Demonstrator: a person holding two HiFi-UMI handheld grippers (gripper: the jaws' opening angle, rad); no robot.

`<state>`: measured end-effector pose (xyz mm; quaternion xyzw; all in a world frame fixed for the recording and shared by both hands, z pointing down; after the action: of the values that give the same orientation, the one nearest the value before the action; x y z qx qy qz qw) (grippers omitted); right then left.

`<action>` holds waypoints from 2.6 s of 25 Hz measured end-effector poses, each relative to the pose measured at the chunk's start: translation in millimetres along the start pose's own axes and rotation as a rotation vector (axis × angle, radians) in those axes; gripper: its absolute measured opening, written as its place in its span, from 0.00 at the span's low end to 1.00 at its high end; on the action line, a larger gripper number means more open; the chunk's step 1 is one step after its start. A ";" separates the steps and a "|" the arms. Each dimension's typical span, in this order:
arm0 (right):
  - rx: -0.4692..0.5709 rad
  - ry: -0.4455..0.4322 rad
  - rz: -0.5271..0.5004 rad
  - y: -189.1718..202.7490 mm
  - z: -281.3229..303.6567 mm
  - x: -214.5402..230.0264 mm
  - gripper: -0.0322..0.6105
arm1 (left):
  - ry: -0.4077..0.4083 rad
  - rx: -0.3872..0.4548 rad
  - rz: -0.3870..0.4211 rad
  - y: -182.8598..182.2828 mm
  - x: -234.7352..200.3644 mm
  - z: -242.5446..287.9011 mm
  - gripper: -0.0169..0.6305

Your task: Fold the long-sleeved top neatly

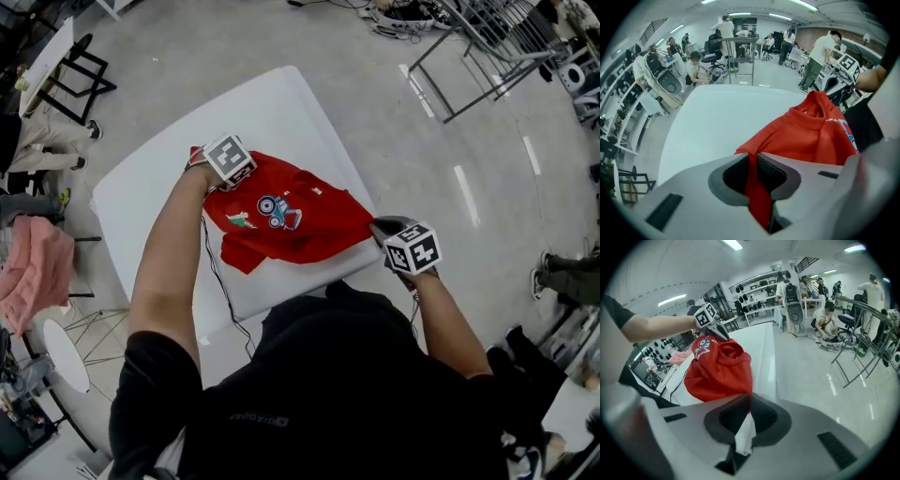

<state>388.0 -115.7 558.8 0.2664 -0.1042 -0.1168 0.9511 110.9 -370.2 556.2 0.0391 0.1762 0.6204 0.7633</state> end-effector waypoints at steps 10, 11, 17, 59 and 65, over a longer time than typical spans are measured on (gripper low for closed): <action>0.159 0.088 -0.021 -49.1 -9.0 2.4 0.09 | -0.300 0.345 -0.044 18.4 17.6 -102.9 0.08; 0.196 0.104 -0.026 -60.1 -11.5 1.5 0.09 | -0.348 0.385 -0.054 24.2 20.8 -120.6 0.08; 0.441 0.162 -0.153 -148.2 -42.2 -14.5 0.09 | -0.627 0.570 -0.089 64.5 57.7 -230.5 0.08; 0.964 0.136 -0.768 -237.4 -334.7 -230.2 0.09 | -1.146 0.980 -0.305 246.3 405.8 -417.5 0.08; 0.987 0.027 -0.749 -185.4 -349.8 -237.9 0.09 | -1.182 0.994 -0.330 259.8 461.9 -404.7 0.08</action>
<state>222.0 -35.0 135.4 0.6949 -0.0334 -0.3772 0.6113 -182.3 68.4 148.3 0.6722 0.0016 0.2242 0.7056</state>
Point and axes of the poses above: the fingertips, and each gripper's own axes: z forward along the fingers, x to its right, y out of its underside, the point moved 8 cm from there along -z, backward along the fingers, and after that the axes turned 11 degrees about y, right-handed, at the moved point
